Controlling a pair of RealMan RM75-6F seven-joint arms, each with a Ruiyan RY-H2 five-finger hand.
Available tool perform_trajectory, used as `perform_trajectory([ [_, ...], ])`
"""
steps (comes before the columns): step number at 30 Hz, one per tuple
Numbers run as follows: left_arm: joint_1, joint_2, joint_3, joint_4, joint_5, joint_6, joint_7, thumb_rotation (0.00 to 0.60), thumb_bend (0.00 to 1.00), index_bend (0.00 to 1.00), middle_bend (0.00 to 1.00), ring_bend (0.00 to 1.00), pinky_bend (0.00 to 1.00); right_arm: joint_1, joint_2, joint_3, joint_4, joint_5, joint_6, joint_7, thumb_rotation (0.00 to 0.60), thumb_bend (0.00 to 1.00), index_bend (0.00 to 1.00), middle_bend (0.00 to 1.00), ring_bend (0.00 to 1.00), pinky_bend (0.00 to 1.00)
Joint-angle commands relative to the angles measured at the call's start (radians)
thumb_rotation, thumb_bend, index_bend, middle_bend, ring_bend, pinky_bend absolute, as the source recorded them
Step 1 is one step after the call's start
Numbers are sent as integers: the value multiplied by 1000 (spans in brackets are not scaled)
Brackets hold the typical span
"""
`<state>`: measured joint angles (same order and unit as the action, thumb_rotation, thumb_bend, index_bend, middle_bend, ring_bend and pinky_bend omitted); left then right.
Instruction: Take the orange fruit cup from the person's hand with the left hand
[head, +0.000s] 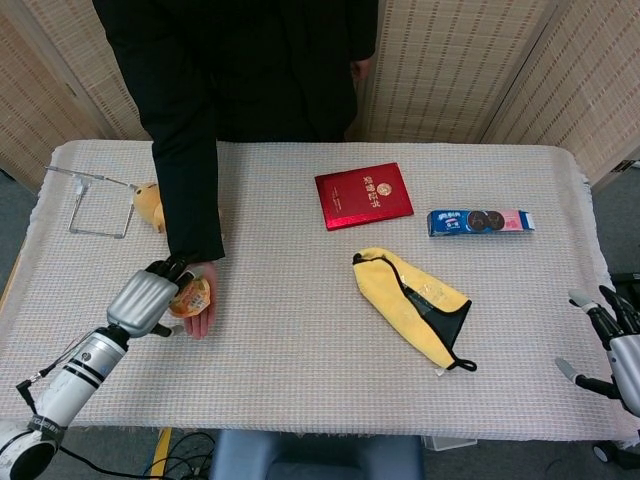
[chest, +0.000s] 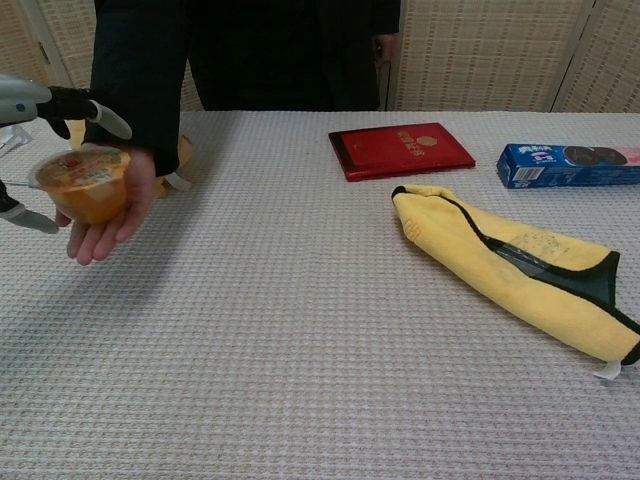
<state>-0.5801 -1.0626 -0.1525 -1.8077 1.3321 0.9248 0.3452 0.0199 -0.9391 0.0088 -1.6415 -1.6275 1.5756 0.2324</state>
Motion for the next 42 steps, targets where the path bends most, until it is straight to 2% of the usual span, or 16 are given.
perform_trajectory([
  [1, -12, -12, 6, 15, -17, -12, 7, 600, 52, 185, 0, 0, 251, -1, 0, -1, 1, -1, 0, 2, 600, 203, 99, 217, 70, 130],
  [4, -24, -21, 10, 30, -36, -22, 11, 600, 60, 191, 0, 0, 251, -4, 1, -2, 2, 2, 2, 3, 600, 204, 99, 217, 70, 130],
  [8, -30, -37, 7, 49, -33, -11, -18, 600, 142, 220, 0, 6, 251, -7, 1, -1, 2, 7, 2, 2, 600, 204, 98, 217, 70, 130],
  [11, -38, -48, 8, 73, -21, -8, -48, 600, 168, 252, 9, 32, 255, -5, -1, -1, 1, 7, -3, -1, 600, 204, 98, 217, 70, 129],
  [16, -47, -77, 8, 123, -2, 10, -75, 600, 215, 332, 104, 123, 336, -4, -1, 1, -1, 9, -5, -2, 600, 204, 99, 217, 70, 130],
  [22, -47, -124, 14, 206, 43, 55, -122, 600, 267, 477, 315, 314, 586, -7, -1, 0, 2, 15, -5, 1, 600, 205, 99, 217, 70, 129],
  [27, -31, -144, 21, 249, 116, 130, -207, 600, 294, 585, 542, 501, 825, -7, -1, 1, 2, 14, -5, 1, 600, 205, 99, 217, 70, 129],
  [29, -26, -140, 29, 249, 143, 149, -231, 600, 299, 602, 579, 528, 856, -6, -2, 1, 2, 12, -5, 1, 600, 204, 98, 217, 70, 129],
  [34, -7, -105, 56, 206, 214, 202, -257, 600, 299, 608, 611, 550, 879, -4, -4, 2, 5, 10, -8, 3, 600, 204, 98, 217, 70, 129],
  [42, 24, -57, 132, 121, 347, 253, -213, 600, 299, 608, 612, 551, 880, 1, -8, 3, 8, 9, -13, 5, 600, 205, 99, 217, 70, 129],
])
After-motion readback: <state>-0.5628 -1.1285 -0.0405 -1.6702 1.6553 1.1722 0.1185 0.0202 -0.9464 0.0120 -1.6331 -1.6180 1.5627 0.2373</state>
